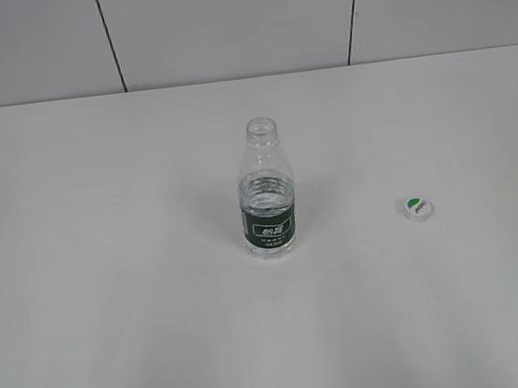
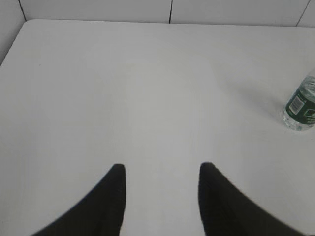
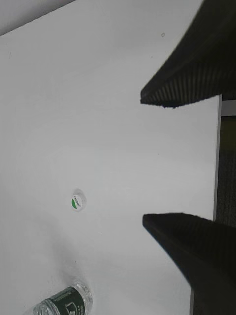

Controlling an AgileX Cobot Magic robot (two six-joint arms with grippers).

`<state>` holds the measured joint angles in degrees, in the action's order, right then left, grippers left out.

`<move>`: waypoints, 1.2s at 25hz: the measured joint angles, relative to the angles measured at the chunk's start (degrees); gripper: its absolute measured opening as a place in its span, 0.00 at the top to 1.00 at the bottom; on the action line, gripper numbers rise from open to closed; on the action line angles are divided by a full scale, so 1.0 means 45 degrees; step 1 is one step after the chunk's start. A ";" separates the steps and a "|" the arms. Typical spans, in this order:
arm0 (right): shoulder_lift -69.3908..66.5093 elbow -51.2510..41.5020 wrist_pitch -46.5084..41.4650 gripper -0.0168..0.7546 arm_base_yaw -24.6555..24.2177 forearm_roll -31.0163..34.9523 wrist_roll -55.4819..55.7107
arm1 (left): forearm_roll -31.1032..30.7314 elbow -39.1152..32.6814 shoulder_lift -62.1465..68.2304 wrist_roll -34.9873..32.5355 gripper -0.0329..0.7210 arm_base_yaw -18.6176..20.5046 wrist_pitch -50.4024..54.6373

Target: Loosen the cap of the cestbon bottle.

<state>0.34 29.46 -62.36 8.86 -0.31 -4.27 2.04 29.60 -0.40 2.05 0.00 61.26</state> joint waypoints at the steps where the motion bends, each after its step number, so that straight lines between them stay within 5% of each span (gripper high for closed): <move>1: 0.0000 0.0000 0.0000 0.31 0.0000 -0.0013 0.0000 | -0.0050 0.0000 0.0000 0.0000 0.56 0.0000 0.0000; 30: 0.0000 0.0000 -0.0002 0.31 -0.0864 -0.0072 0.0000 | -0.0533 0.0000 0.0000 -0.0010 0.64 0.0038 0.0012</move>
